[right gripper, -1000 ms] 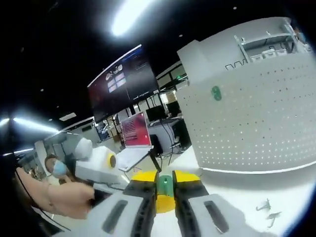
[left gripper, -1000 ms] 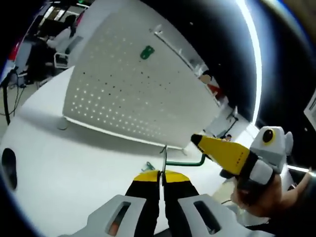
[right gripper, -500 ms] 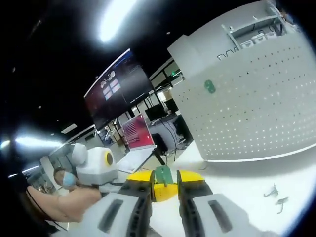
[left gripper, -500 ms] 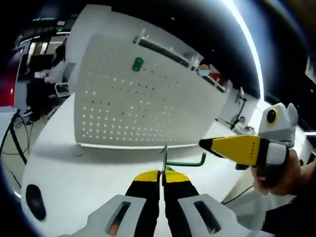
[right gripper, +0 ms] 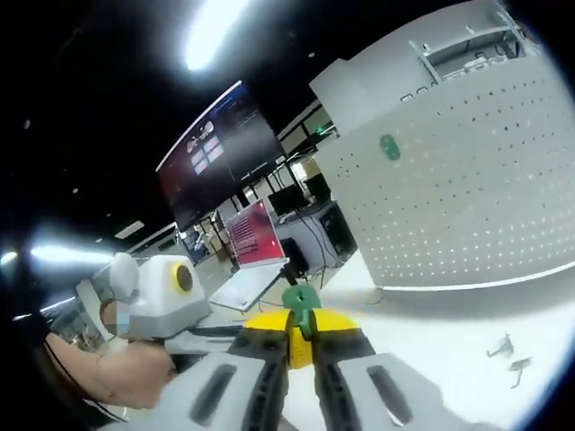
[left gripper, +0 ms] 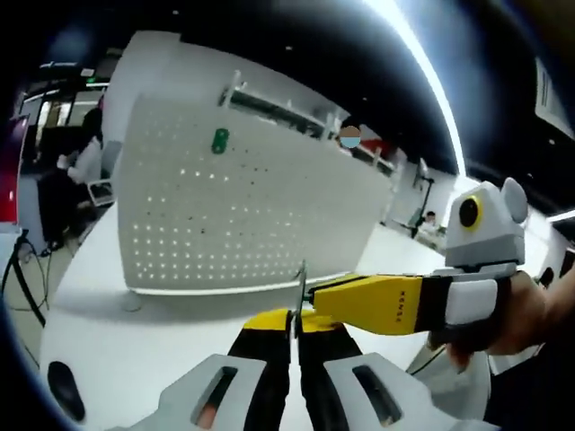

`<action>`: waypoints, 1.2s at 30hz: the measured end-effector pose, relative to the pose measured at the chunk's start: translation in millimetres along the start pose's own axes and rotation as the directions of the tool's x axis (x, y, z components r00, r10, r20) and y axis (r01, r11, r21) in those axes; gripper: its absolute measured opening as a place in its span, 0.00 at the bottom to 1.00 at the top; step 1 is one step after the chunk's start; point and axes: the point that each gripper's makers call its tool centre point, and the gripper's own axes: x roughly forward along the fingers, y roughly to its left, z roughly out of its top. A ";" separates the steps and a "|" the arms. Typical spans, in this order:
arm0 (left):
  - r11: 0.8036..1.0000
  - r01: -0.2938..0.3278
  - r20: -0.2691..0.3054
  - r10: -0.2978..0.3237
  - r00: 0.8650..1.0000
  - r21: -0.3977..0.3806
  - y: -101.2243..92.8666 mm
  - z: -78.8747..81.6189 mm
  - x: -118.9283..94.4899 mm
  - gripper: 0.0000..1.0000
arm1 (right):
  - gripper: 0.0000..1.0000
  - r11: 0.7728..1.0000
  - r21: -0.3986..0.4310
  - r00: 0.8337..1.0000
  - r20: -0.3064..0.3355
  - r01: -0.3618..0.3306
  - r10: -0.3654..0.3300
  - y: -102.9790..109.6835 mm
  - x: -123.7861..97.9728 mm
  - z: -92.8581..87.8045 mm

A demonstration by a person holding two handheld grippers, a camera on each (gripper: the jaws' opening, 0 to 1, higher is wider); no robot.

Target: Insert the hook assembly into the mounting plate slot until the hook locks in place.

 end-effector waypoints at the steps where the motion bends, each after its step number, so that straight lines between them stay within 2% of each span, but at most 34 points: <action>1: 1.000 -0.003 -0.007 0.003 1.000 0.005 0.8 -0.7 0.4 0.01 | 0.03 1.000 0.004 1.000 0.006 0.001 -0.001 -0.3 0.6 0.4; 4: 1.000 0.000 -0.015 0.001 1.000 0.018 1.2 -2.0 1.6 0.01 | 0.02 1.000 -0.024 1.000 0.001 0.005 -0.005 -2.9 2.3 -0.2; 9: 1.000 -0.003 -0.012 0.003 1.000 0.014 1.6 -2.6 0.4 0.01 | 0.01 1.000 -0.003 1.000 0.016 -0.003 0.003 -2.1 2.5 -0.7; 13: 1.000 -0.004 -0.010 0.004 1.000 0.013 2.5 -3.1 -1.5 0.01 | 0.01 0.999 -0.038 1.000 0.026 0.009 -0.008 -0.3 3.7 -0.5; 15: 1.000 -0.007 -0.013 0.007 1.000 0.011 3.7 -4.2 -2.6 0.01 | 0.00 1.000 -0.023 1.000 0.019 0.003 -0.002 -1.1 5.7 -1.5; 19: 1.000 -0.016 -0.023 0.016 1.000 0.000 5.6 -9.0 -5.0 0.01 | 0.00 0.999 -0.046 1.000 -0.020 0.001 -0.002 2.1 8.1 -6.7; 21: 0.998 -0.037 -0.029 0.038 0.999 0.043 7.2 -10.5 -6.9 0.01 | 0.00 0.998 -0.067 0.999 -0.032 0.000 -0.002 3.8 9.5 -8.6; 23: 0.998 -0.040 -0.031 0.042 0.999 0.045 8.6 -11.2 -8.1 0.02 | 0.00 0.997 -0.078 0.999 -0.035 -0.002 -0.001 5.2 10.6 -10.0; 27: 0.999 -0.029 -0.033 0.030 0.999 0.026 12.5 -13.4 -12.5 0.03 | 0.00 0.998 -0.061 0.998 -0.055 -0.018 0.015 6.4 12.8 -11.8; 31: 0.998 -0.021 -0.043 0.023 0.999 0.058 12.1 -15.0 -13.1 0.04 | 0.00 0.998 -0.062 0.998 -0.062 -0.020 0.016 7.8 12.8 -14.3; 33: 0.998 -0.007 -0.043 0.010 0.999 0.058 10.6 -15.0 -12.8 0.07 | 0.00 0.999 -0.039 0.998 -0.063 -0.021 0.019 8.3 13.0 -14.1; 36: 0.998 -0.003 -0.048 0.005 0.999 0.058 10.1 -16.6 -11.7 0.22 | 0.00 0.999 -0.041 0.998 -0.059 -0.018 0.015 8.0 13.5 -13.2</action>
